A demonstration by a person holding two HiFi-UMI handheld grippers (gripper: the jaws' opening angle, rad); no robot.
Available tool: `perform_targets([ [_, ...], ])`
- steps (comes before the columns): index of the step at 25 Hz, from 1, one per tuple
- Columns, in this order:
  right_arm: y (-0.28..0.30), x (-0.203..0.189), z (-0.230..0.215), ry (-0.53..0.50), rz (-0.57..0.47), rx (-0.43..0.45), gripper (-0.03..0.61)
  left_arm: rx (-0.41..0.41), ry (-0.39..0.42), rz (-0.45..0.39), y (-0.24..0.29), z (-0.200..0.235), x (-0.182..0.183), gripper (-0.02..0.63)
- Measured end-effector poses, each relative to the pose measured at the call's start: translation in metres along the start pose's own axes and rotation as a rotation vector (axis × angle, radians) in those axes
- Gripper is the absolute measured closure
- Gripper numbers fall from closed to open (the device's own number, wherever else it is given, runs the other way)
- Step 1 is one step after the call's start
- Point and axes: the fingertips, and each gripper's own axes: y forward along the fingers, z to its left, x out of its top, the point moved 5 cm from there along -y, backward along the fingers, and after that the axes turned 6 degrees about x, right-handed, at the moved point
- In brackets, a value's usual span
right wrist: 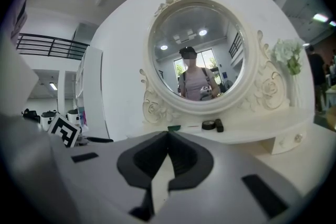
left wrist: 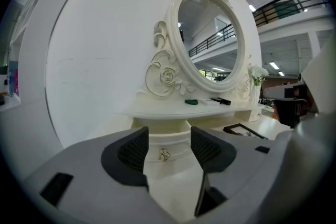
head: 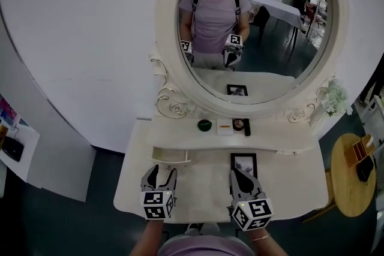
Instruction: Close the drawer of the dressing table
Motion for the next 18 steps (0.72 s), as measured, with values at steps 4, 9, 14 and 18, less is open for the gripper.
perform_targets([
  [4,0.002,-0.003,-0.009,0.013,0.009,0.005,0.577,0.029,0.007,0.024,0.008,0.0,-0.005,0.373],
  [9,0.005,-0.005,-0.016,0.024,0.018,0.008,0.577,0.05,0.036,0.07,0.018,-0.001,-0.015,0.394],
  [14,0.009,-0.004,-0.019,0.023,0.024,0.011,0.577,0.064,0.049,0.115,0.025,-0.001,-0.026,0.423],
  [18,0.012,-0.004,-0.023,0.02,0.026,0.012,0.577,0.078,0.029,0.157,0.031,0.0,-0.036,0.443],
])
